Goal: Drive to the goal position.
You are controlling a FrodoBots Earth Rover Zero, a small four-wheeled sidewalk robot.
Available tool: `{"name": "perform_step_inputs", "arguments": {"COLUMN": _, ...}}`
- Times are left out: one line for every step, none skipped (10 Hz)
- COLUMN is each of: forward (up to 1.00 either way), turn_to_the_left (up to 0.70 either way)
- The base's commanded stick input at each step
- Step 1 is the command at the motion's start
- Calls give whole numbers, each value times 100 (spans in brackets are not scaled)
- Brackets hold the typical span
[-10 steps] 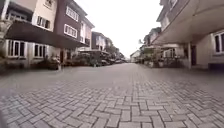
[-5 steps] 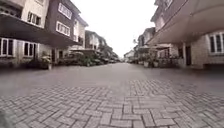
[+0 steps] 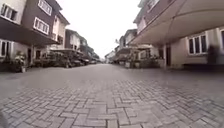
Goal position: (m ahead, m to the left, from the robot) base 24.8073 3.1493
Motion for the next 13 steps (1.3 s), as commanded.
{"name": "perform_step_inputs", "arguments": {"forward": 70, "turn_to_the_left": 0}}
{"name": "perform_step_inputs", "arguments": {"forward": 70, "turn_to_the_left": 0}}
{"name": "perform_step_inputs", "arguments": {"forward": 70, "turn_to_the_left": 0}}
{"name": "perform_step_inputs", "arguments": {"forward": 70, "turn_to_the_left": 0}}
{"name": "perform_step_inputs", "arguments": {"forward": 70, "turn_to_the_left": 0}}
{"name": "perform_step_inputs", "arguments": {"forward": 70, "turn_to_the_left": 0}}
{"name": "perform_step_inputs", "arguments": {"forward": 70, "turn_to_the_left": 0}}
{"name": "perform_step_inputs", "arguments": {"forward": 70, "turn_to_the_left": 0}}
{"name": "perform_step_inputs", "arguments": {"forward": 70, "turn_to_the_left": 35}}
{"name": "perform_step_inputs", "arguments": {"forward": 70, "turn_to_the_left": 35}}
{"name": "perform_step_inputs", "arguments": {"forward": 70, "turn_to_the_left": 30}}
{"name": "perform_step_inputs", "arguments": {"forward": 70, "turn_to_the_left": 9}}
{"name": "perform_step_inputs", "arguments": {"forward": 70, "turn_to_the_left": 0}}
